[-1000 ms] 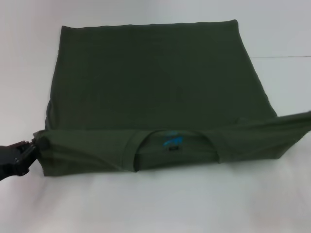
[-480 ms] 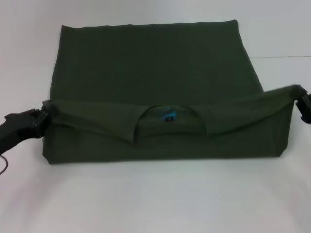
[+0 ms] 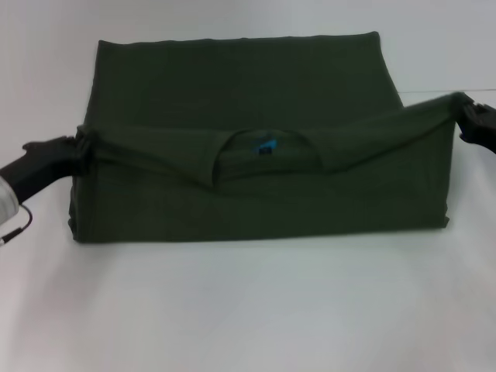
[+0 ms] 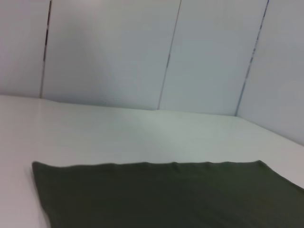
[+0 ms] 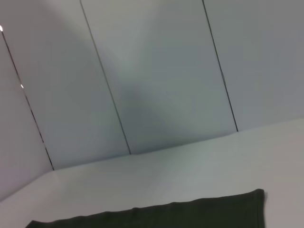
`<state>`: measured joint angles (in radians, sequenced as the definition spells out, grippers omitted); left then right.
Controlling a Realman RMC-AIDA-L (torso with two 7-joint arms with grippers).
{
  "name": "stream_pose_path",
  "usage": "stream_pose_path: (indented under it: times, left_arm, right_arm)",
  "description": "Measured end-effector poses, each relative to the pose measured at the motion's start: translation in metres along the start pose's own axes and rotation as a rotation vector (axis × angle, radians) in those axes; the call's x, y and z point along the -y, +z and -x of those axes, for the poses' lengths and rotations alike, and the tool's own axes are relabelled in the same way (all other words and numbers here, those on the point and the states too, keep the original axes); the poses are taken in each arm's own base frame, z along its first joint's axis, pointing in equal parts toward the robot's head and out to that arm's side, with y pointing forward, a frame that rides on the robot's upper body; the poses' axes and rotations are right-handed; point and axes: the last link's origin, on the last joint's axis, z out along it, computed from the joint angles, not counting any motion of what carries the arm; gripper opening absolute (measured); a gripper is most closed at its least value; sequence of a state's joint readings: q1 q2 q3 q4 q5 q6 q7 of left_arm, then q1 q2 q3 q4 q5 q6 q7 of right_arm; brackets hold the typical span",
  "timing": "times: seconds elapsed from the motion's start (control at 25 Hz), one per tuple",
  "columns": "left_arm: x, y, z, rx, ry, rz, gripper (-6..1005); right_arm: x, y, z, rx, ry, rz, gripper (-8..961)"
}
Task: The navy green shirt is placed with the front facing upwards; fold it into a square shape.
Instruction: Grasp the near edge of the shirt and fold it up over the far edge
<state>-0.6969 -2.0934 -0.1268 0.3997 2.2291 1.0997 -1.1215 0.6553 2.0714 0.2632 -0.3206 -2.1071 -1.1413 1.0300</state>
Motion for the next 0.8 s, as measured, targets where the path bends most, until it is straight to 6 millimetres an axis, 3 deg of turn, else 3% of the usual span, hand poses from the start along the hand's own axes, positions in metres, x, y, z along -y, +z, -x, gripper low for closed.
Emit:
stream_pose_path:
  times: [0.4, 0.8]
  left_arm:
    - [-0.003, 0.033, -0.027, -0.032, 0.071, -0.081, 45]
    - [-0.009, 0.052, -0.026, 0.016, 0.103, -0.132, 45]
  right_arm:
    - [-0.007, 0.048, 0.018, -0.132, -0.041, -0.033, 38]
    - [-0.008, 0.067, 0.032, -0.161, -0.071, -0.065, 37]
